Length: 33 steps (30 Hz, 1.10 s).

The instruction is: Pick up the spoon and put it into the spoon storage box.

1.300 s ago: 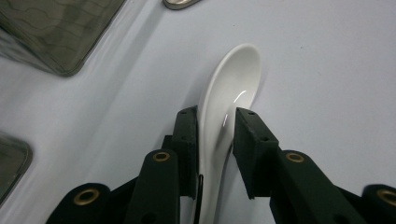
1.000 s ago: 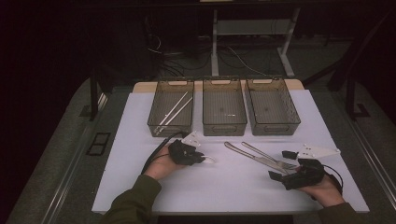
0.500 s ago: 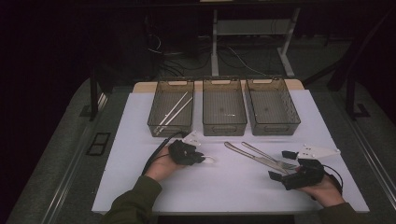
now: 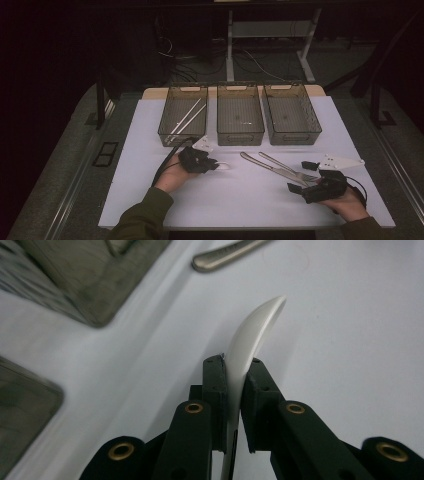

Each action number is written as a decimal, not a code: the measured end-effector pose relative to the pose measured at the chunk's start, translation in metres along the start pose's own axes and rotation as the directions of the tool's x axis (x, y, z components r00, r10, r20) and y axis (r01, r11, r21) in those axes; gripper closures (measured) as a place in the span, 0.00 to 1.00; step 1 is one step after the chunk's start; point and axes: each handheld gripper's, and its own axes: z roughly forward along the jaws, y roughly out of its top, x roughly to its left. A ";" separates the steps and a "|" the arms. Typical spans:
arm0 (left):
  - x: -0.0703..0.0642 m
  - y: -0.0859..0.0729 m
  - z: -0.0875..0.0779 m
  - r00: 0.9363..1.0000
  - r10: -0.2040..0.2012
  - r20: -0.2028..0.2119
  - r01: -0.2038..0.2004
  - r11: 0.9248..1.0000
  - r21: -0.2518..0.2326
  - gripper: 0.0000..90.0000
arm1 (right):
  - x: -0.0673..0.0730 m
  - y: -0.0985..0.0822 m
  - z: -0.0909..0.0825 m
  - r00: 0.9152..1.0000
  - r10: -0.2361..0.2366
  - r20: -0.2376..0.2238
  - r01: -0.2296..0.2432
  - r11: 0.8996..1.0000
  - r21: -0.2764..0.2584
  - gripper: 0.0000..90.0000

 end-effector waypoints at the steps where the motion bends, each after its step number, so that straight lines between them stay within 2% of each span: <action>1: 0.000 0.002 -0.001 1.000 -0.004 -0.003 0.004 1.000 -0.010 0.90 | 0.000 0.000 0.000 1.000 -0.001 -0.002 0.001 1.000 -0.002 0.02; 11: 0.003 0.017 -0.010 1.000 -0.002 -0.005 0.001 0.998 -0.067 0.90 | 0.001 0.000 0.002 1.000 0.001 -0.010 -0.001 1.000 -0.009 0.02; 17: 0.011 0.027 -0.011 1.000 0.004 0.001 -0.004 0.996 -0.084 0.90 | 0.001 0.000 0.003 1.000 0.008 -0.012 -0.008 1.000 -0.008 0.02; 21: 0.017 0.035 -0.011 1.000 -0.006 0.003 0.006 0.995 -0.097 0.90 | 0.000 -0.001 0.003 1.000 0.010 -0.013 -0.010 1.000 -0.007 0.02; 32: 0.024 0.077 -0.015 1.000 0.026 -0.009 -0.027 0.993 -0.118 0.90 | 0.001 0.000 0.002 1.000 0.006 -0.017 -0.007 1.000 -0.017 0.02; 33: 0.025 0.081 -0.016 0.999 0.032 -0.009 -0.033 0.994 -0.109 0.90 | 0.001 0.000 0.002 1.000 0.006 -0.017 -0.006 1.000 -0.018 0.02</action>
